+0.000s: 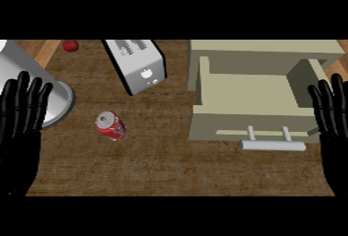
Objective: Pick up the can, place it into the drawer and close the drawer
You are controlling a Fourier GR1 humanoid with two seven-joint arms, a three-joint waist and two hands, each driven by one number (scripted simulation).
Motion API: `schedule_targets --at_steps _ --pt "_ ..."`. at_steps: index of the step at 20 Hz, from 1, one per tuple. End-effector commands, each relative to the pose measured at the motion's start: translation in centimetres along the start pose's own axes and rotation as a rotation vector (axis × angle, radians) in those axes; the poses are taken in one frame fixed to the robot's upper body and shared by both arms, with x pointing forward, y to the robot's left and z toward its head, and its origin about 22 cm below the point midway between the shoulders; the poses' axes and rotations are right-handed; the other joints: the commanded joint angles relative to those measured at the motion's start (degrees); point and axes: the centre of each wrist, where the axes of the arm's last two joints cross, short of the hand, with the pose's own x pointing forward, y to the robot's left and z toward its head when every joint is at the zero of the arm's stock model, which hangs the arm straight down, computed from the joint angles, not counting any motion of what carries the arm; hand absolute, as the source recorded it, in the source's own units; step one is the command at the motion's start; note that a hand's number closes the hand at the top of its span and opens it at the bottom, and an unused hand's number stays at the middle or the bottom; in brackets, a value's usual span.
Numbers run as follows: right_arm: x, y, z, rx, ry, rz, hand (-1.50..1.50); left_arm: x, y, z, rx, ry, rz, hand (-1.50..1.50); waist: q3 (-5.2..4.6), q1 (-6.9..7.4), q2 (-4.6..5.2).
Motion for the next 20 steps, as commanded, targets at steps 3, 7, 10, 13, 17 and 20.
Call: schedule_targets --at_steps 3,7,10,13,17,20 --pt "1.0 -0.5 0.3 -0.006 -0.015 -0.011 -1.5 1.6 2.7 1.7 -0.009 0.004 0.027 -1.5 0.86 -0.91 1.32" --pt "-1.7 -1.0 1.4 -0.152 0.247 0.0 -1.5 -3.4 3.2 3.9 0.148 0.378 0.067 -1.5 0.83 -0.31 2.07" --pt "-1.9 -1.1 1.6 -0.156 0.289 -0.006 -1.5 -2.2 3.1 2.8 0.174 0.417 0.066 -1.5 0.91 -1.0 1.48" --pt "-0.8 -1.4 1.0 -0.159 0.297 -0.014 -1.5 -0.3 6.3 2.0 0.186 0.442 0.07 -1.5 0.87 -0.87 1.36" --pt "0.0 -1.6 1.2 -0.149 0.293 0.002 -1.5 -0.2 3.9 2.0 0.19 0.441 0.068 -1.5 0.86 -1.1 1.37" --pt "-2.8 -0.6 2.2 -0.146 0.303 -0.011 -1.5 -1.3 5.2 2.7 0.184 0.417 0.075 -1.5 0.86 -1.0 1.39"
